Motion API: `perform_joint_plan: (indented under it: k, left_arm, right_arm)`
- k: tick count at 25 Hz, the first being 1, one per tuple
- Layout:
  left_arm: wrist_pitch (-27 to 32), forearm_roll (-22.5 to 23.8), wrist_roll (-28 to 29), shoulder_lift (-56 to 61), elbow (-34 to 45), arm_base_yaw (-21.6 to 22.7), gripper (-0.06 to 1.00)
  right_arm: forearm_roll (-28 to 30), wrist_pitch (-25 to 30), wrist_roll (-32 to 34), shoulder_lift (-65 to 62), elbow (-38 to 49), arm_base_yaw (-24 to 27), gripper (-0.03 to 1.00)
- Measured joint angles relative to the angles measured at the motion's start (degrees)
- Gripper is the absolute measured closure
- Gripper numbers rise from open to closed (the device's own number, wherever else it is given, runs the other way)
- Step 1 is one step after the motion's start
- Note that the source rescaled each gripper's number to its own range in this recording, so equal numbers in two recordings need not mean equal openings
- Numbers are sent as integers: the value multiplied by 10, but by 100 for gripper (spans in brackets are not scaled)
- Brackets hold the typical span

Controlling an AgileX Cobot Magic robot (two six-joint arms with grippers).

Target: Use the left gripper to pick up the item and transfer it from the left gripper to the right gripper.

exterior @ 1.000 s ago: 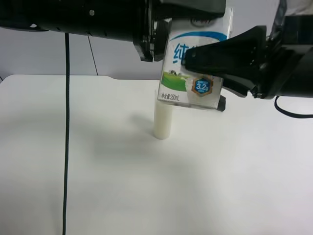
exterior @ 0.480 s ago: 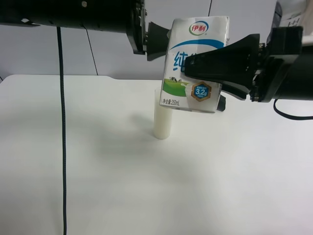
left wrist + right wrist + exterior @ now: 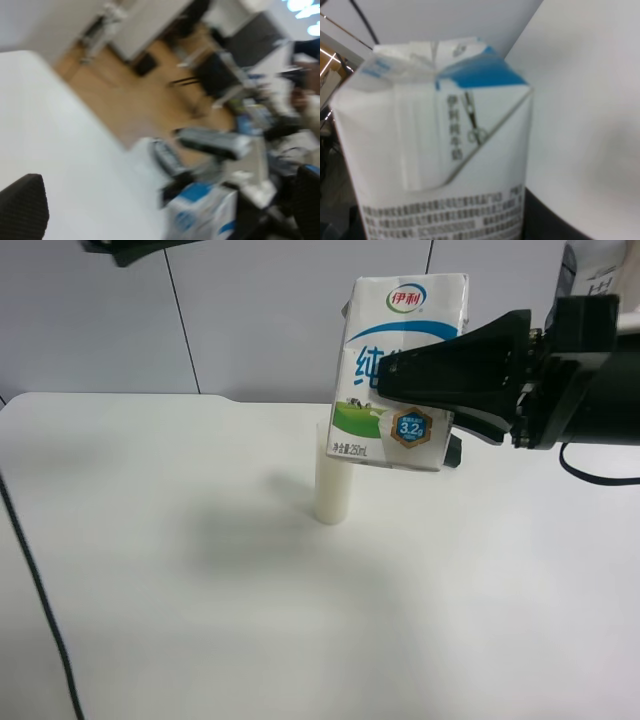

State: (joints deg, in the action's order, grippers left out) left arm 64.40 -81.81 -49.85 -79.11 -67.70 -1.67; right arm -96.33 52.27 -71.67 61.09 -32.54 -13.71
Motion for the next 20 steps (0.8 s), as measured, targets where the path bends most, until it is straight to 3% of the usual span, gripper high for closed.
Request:
perform_joint_plan:
  k: [4,6,10,20]
  left_arm:
    - [1,127,56,68,0,85,-4]
    - [-6,194,87,105,0,108,-4]
    - [-15,319,159,174,0,115,-4]
    - [-27,554,347,368,81,115,-4]
  right_arm:
    - [0,0,0,0,0,0,97]
    - [0,0,0,0,0,0,97]
    - [2,0,0,0,0,0,97]
    - [36,0,16,0,0,0,97]
